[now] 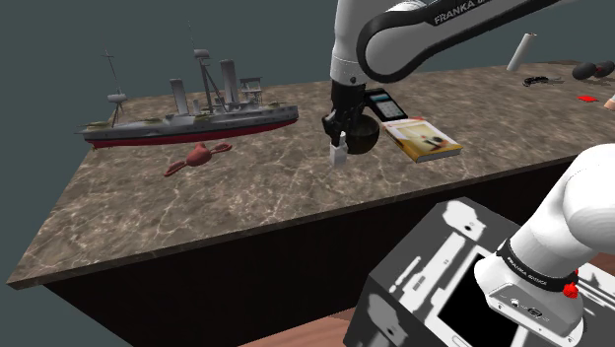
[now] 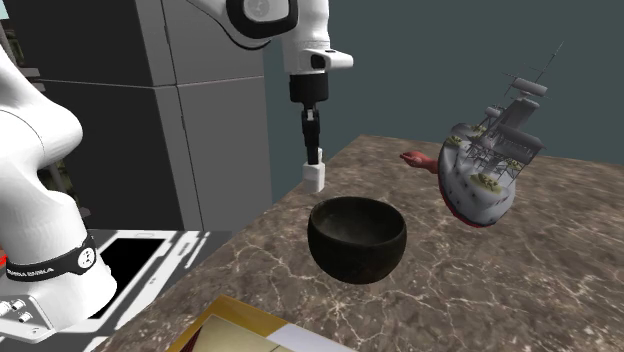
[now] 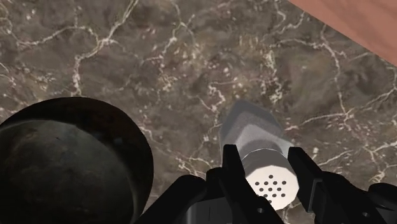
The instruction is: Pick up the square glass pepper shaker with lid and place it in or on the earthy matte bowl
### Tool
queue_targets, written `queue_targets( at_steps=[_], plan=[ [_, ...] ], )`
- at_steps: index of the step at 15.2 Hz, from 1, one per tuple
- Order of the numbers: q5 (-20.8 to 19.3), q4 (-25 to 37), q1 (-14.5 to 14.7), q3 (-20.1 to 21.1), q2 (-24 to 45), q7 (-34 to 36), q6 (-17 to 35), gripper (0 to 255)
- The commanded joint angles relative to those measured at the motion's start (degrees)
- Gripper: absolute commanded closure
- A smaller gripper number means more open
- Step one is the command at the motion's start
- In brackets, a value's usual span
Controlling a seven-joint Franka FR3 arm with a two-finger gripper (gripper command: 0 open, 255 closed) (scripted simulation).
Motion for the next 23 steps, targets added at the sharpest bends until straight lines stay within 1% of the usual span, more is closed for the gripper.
queue_targets(
  at_steps=[1,20,23],
  plan=[
    [0.18,0.81,-0.03,-0.13,-0.63,-0.32,-1.44,255],
    [1.04,11.96,-0.05,-0.6,-3.86,-1.63,-15.72,255],
    [0.55,13.77,-1.76,-3.07,-3.04,-5.62,-16.57,255]
  ],
)
